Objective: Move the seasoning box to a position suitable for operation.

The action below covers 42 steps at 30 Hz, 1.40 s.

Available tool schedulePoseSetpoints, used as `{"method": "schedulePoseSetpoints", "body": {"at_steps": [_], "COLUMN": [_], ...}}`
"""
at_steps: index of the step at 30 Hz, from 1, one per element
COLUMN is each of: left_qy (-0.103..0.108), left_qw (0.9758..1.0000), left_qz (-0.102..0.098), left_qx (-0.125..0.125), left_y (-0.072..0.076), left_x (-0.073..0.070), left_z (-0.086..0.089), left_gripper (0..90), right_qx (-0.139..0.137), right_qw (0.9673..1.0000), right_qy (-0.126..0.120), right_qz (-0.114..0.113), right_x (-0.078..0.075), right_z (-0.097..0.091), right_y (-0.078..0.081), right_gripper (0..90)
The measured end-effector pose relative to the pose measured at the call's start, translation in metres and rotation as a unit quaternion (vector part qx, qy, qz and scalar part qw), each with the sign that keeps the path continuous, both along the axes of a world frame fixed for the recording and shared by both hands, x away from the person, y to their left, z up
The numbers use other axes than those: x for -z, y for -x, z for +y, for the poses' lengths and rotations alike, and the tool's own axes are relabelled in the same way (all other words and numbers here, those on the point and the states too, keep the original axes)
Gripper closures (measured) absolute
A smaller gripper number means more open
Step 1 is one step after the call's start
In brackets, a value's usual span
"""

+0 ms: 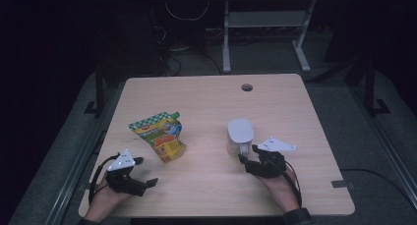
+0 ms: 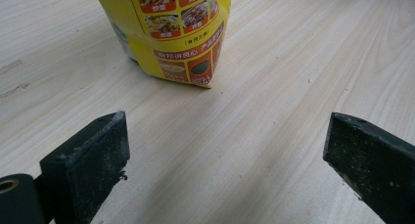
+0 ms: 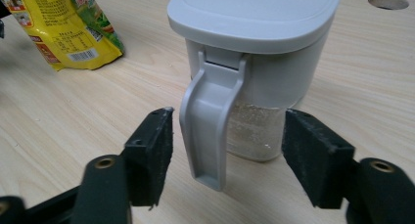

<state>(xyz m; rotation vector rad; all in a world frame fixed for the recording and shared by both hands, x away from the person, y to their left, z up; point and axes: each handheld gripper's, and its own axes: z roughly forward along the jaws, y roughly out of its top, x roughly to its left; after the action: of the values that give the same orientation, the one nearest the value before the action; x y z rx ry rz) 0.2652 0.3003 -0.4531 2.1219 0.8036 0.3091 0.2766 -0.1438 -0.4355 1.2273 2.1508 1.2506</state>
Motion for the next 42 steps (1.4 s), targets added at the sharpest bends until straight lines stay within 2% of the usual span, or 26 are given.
{"method": "schedulePoseSetpoints", "body": {"at_steps": [8, 13, 21, 28, 42], "left_qy": [-0.002, -0.001, -0.001, 0.000, -0.001], "left_qw": [1.0000, 1.0000, 1.0000, 1.0000, 1.0000], "left_qz": [0.001, 0.001, 0.002, 0.001, 0.001], "left_qx": [0.004, 0.005, 0.006, 0.009, 0.009], "left_y": [0.001, 0.001, 0.001, 0.002, 0.002], "left_x": [0.000, 0.000, 0.000, 0.000, -0.001], "left_z": [-0.001, -0.002, -0.003, -0.003, -0.003], "left_gripper": [2.8, 2.8, 2.8, 4.7, 4.8], "right_qx": [0.001, 0.003, 0.001, 0.000, 0.012], "right_qw": [1.0000, 0.9999, 0.9999, 0.9999, 0.9996], "right_qy": [-0.002, -0.002, 0.007, 0.011, 0.022], "right_qz": [0.000, 0.012, 0.012, 0.003, -0.009], "right_x": [0.000, 0.002, 0.005, 0.006, 0.004], "right_z": [0.005, 0.010, 0.017, 0.017, 0.000], "right_y": [0.000, -0.001, -0.003, -0.002, -0.004], "right_gripper": [47.9, 51.3, 57.3, 67.2, 66.9]}}
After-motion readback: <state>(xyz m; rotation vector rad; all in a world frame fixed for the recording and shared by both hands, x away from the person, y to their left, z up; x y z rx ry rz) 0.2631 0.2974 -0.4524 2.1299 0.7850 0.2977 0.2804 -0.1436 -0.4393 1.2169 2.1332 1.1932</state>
